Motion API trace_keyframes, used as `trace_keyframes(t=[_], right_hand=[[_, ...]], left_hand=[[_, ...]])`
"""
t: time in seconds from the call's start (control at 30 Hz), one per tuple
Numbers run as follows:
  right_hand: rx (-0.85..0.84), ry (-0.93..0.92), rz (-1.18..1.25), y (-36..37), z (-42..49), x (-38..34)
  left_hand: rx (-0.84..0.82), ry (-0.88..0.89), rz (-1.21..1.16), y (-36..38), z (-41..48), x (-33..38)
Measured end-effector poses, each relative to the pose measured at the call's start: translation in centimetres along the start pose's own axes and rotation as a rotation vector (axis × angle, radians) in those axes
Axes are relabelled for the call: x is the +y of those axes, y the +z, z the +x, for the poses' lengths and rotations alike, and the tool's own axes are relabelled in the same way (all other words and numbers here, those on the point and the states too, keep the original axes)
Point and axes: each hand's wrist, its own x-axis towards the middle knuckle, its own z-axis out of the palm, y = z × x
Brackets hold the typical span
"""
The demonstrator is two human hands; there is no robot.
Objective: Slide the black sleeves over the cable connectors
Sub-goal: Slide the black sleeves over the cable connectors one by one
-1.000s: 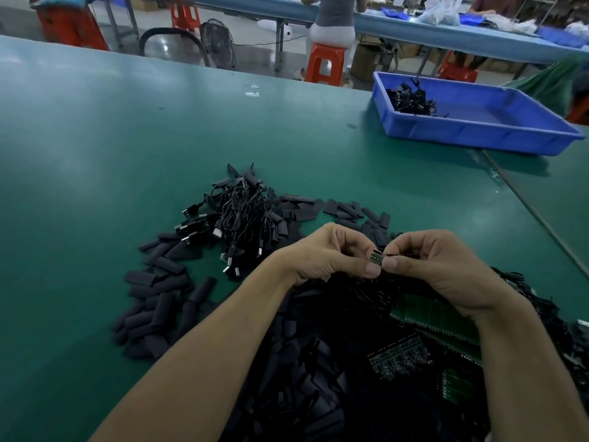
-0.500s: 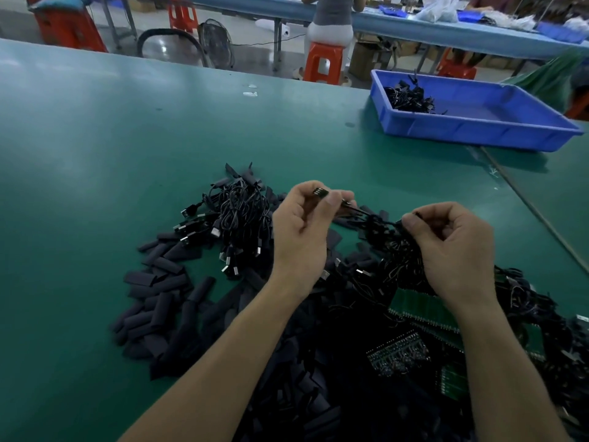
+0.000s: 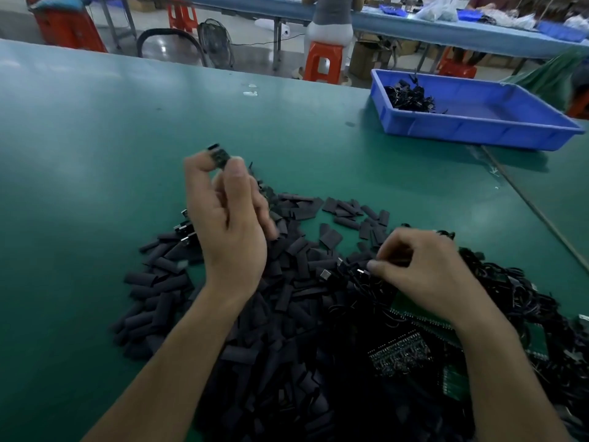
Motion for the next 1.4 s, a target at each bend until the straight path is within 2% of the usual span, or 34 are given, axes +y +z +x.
trace_keyframes(t=[0.07,0.2,0.23,0.33,0.47,0.67,0.8,0.9,1.03,1.17,1.27,1.4], right_hand=[[-0.113,0.055,-0.113,0.4,-0.1,-0.5],[0.105,-0.055,-0.149,1.6,0.0,-2.6],[0.112,-0.098,-0.164,1.9,0.1,-3.2],[0.018,-0.175,-0.251,3.2,0.7,-4.8],[-0.049,-0.173,-0.348,5.9,1.6,-5.8],[-0.049,-0.06,-0.396,9.5,2.3,-5.3],[-0.021,-0.07,-0.218,9.9,1.7,-5.0],[0.012,-0.092,-0.081,9.7,1.5,-5.0],[0.089,-0.035,0.312,8.4,1.5,-5.2],[0.187,-0.065,0.517,7.2,0.9,-5.1],[0.196,-0.067,0.587,6.9,0.7,-4.8],[0.19,-0.081,0.56,6.8,0.5,-4.3]], left_hand=[[-0.076,0.029,0.162,-0.5,-0.1,0.0],[-0.325,-0.02,0.449,-1.6,-0.4,-0.5],[-0.391,-0.059,0.513,-1.8,-0.5,-0.6],[-0.594,-0.186,0.722,-2.1,-0.6,-0.9],[-0.758,-0.344,0.765,-2.5,-0.5,-1.3],[-0.733,-0.515,0.704,-3.3,-0.4,-2.2],[-0.655,-0.59,0.668,-3.5,-0.4,-2.4],[-0.57,-0.57,0.675,-3.7,-0.2,-2.5],[-0.461,-0.468,0.652,-4.0,0.0,-2.2],[-0.44,-0.488,0.547,-4.1,0.0,-2.2],[-0.452,-0.479,0.522,-4.1,0.0,-2.2],[-0.451,-0.479,0.516,-4.1,0.0,-2.4]])
